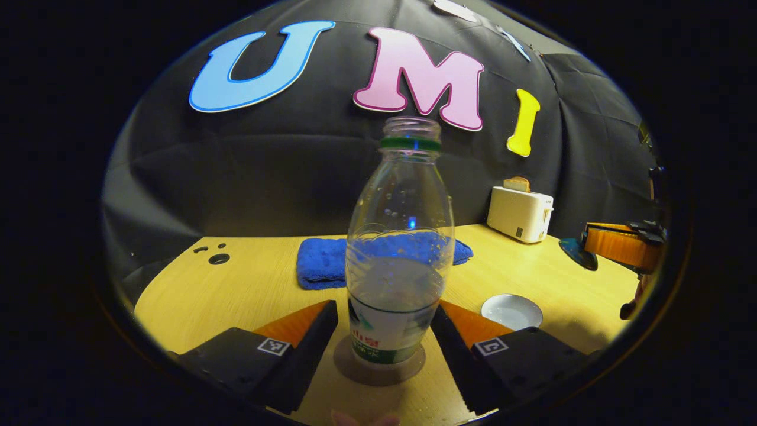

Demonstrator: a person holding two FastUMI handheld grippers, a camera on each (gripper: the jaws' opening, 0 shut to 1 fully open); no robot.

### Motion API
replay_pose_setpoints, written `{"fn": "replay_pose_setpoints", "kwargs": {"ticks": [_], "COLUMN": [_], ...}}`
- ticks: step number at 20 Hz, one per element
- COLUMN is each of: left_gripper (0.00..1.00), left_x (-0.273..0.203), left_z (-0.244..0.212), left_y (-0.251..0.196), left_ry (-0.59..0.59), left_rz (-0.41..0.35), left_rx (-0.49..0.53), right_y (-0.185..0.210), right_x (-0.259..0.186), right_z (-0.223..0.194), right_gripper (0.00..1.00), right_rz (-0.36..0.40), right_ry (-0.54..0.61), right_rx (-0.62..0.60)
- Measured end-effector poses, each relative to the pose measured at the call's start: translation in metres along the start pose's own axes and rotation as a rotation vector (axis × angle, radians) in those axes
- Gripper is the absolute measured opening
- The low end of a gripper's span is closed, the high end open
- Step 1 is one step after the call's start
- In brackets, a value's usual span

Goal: Open the teacup lid with one hand, grasp the water bottle and pour water into the teacup with the other hand; after pouring, place the water bottle on the coaster and then close the teacup lid.

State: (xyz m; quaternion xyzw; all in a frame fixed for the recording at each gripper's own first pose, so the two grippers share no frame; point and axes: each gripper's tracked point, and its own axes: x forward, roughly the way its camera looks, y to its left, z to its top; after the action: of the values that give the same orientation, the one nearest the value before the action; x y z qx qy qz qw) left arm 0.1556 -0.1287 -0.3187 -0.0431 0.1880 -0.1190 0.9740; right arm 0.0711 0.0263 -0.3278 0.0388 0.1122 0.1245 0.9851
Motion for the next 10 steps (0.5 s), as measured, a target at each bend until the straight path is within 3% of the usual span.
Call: {"fn": "replay_pose_setpoints", "kwargs": {"ticks": [6, 7, 8, 10], "left_gripper": [0.97, 0.96, 0.96, 0.96], "left_x": [-0.026, -0.032, -0.038, -0.05], "left_z": [-0.014, -0.018, -0.02, -0.023], "left_y": [0.002, 0.001, 0.002, 0.002], "left_ry": [0.036, 0.043, 0.052, 0.061], "left_rz": [-0.007, -0.013, -0.012, -0.012], "left_rx": [0.08, 0.077, 0.071, 0.046], "right_y": [0.043, 0.046, 0.048, 0.051], "right_x": [0.027, 0.03, 0.034, 0.039], "right_z": [-0.029, -0.035, -0.039, -0.048], "right_gripper": [0.29, 0.34, 0.24, 0.29], "right_rz": [0.086, 0.09, 0.092, 0.09], "right_ry": [0.063, 0.071, 0.079, 0.099], "right_rx": [0.033, 0.044, 0.052, 0.05]}}
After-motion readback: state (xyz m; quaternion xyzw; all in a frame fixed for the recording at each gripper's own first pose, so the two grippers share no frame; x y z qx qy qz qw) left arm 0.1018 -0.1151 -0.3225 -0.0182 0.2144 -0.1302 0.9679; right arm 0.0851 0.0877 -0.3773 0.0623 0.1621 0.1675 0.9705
